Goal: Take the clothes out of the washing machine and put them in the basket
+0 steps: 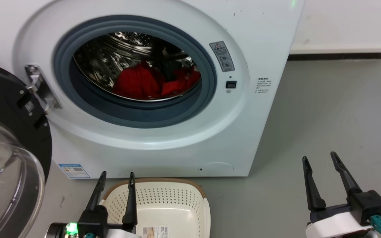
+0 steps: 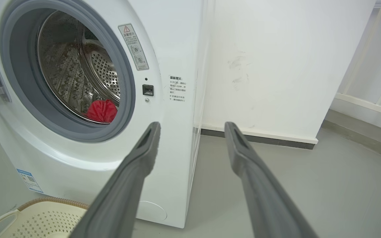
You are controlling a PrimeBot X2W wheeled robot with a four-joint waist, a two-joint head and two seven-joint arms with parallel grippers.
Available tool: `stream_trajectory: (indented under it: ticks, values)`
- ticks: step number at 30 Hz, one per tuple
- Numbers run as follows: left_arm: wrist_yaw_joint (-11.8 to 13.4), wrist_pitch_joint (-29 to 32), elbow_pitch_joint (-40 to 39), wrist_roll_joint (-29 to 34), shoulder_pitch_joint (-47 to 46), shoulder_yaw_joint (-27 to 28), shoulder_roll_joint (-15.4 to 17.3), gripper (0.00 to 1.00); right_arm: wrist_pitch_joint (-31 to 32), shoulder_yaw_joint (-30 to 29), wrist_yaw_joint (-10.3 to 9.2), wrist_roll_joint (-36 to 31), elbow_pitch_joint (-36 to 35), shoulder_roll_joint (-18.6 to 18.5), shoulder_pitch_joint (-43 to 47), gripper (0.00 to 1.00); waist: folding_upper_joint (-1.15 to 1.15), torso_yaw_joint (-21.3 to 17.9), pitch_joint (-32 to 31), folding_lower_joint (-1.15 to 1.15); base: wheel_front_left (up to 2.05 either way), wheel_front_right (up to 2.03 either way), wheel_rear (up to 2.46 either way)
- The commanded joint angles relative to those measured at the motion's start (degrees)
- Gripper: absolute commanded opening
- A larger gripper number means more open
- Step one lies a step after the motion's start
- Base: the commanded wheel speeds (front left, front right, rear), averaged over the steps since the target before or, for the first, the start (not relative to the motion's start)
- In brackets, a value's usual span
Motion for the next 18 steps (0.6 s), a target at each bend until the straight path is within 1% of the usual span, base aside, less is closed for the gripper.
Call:
stream_trajectory:
  ticks: [1, 4, 8, 13, 18]
  values:
    - [-0.2, -0.2, 0.6, 1.7, -1.2, -0.4, 0.5, 1.0, -0.2, -0.1, -0.04, 0.3, -0.2, -0.2, -1.0, 1.0, 0.0, -1.2, 2.0, 0.0, 0.0, 0.0, 0.0]
    - [-0.6, -0.2, 2.3, 2.2, -3.3, -0.3, 0.9, 1.0, -0.2, -0.3, -0.04, -0.3, -0.3, -0.2, -2.2, 1.0, 0.0, -2.7, 5.3, 0.0, 0.0, 0.0, 0.0]
    - [-1.7, -0.2, 3.6, 2.2, -9.1, 0.5, 2.2, 1.0, -0.2, -1.0, -0.04, 0.9, -1.3, -0.1, -4.9, 1.0, 0.0, -4.9, 11.8, 0.0, 0.0, 0.0, 0.0]
    - [-3.1, -0.2, 8.2, 4.0, -19.4, 1.8, 7.2, 1.0, -0.2, 0.4, -0.04, 2.7, -1.7, -0.1, -8.4, 1.0, 0.0, -8.5, 20.9, 0.0, 0.0, 0.0, 0.0]
    - [-5.4, 0.5, 18.1, 4.5, -35.3, 3.2, 12.9, 1.0, -0.2, 0.8, -0.04, 4.2, -2.1, -0.1, -11.4, 1.0, 0.0, -11.3, 28.5, 0.0, 0.0, 0.0, 0.0]
